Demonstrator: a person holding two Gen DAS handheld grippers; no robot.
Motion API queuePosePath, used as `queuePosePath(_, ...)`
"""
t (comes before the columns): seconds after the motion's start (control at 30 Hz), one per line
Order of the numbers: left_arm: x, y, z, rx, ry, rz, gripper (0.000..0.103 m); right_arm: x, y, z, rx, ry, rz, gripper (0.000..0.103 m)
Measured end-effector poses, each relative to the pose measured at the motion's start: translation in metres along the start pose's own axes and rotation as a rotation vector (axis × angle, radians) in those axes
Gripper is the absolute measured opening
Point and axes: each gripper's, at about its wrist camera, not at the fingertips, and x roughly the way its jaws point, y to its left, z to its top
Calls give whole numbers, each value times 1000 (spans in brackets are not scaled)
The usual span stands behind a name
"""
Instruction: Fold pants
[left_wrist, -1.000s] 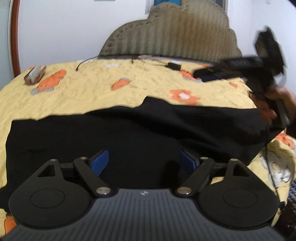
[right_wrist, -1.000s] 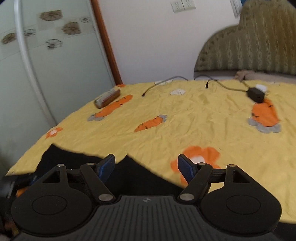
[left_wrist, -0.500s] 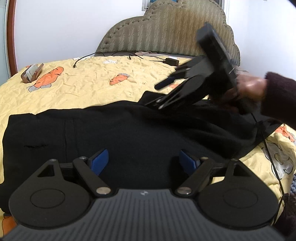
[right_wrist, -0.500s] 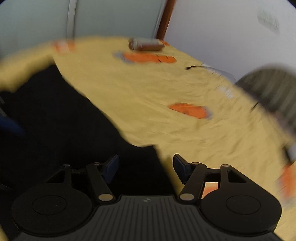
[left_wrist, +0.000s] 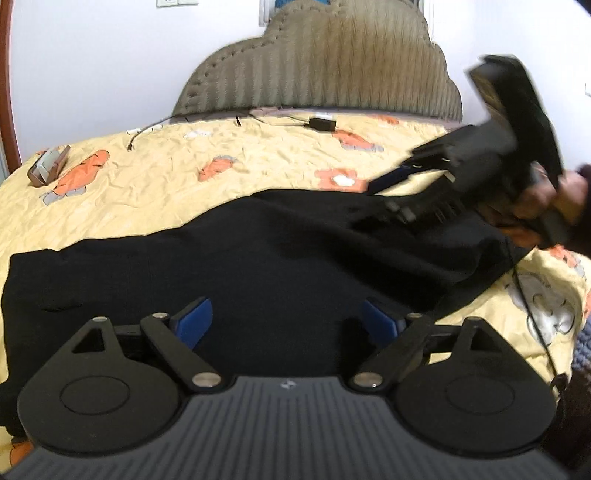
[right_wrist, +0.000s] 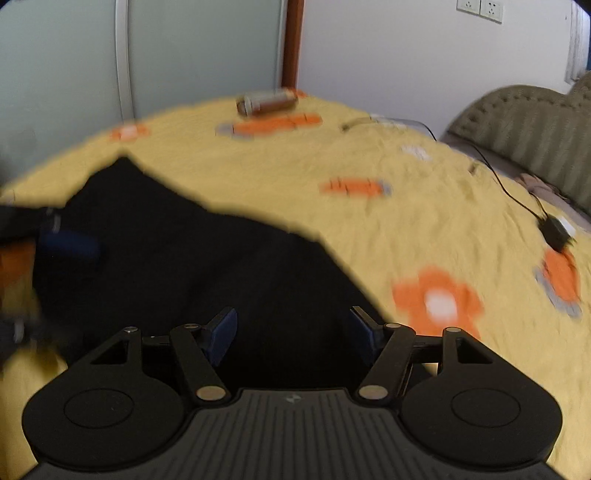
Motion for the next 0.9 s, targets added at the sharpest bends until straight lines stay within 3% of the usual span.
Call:
queuePosePath(0.07, 2, 3, -2, -3, 32, 31, 87, 7, 5, -20, -101, 75, -186, 67)
queuePosePath(0.1, -1, 9, -3, -15, 37, 38, 87, 5, -4, -28, -89, 66, -219, 77)
queuePosePath(0.17, -6, 23, -4, -39, 47, 71, 85, -4, -29, -37, 23, 103, -268, 79)
queuePosePath(0.23, -9, 34, -5, -65, 52, 119, 85, -17, -50, -52, 94, 147, -380, 80)
queuePosePath(0.33, -14, 41, -4, -103, 55, 129, 85, -56, -63, -74, 219, 112, -438, 80)
queuePosePath(0.4, -16, 34, 1, -81, 52, 151, 85, -85, -66, -82, 336, 13, -398, 80)
queuePosePath(0.47, -19, 24, 3, -32, 34, 149, 86, -90, -65, -88, 361, 10, -327, 80)
queuePosePath(0.5, -19, 20, 4, -8, 36, 146, 86, -88, -62, -93, 325, 33, -350, 80)
queuePosePath(0.57, -20, 16, 7, 8, 39, 172, 85, -79, -67, -98, 283, 99, -480, 80)
queuePosePath(0.6, -20, 14, 10, 2, 40, 174, 85, -81, -76, -101, 333, 111, -497, 80)
queuePosePath(0.67, -21, 7, 21, -15, 8, 142, 85, -98, -91, -100, 486, 13, -373, 80)
queuePosePath(0.73, -19, -9, 33, 8, -32, 75, 85, -103, -100, -89, 559, -53, -284, 80)
queuePosePath(0.83, -3, -43, 49, 93, -57, -8, 88, -86, -101, -66, 466, -35, -322, 80)
queuePosePath(0.9, 14, -65, 53, 165, -35, -36, 89, -58, -109, -53, 425, 34, -289, 80)
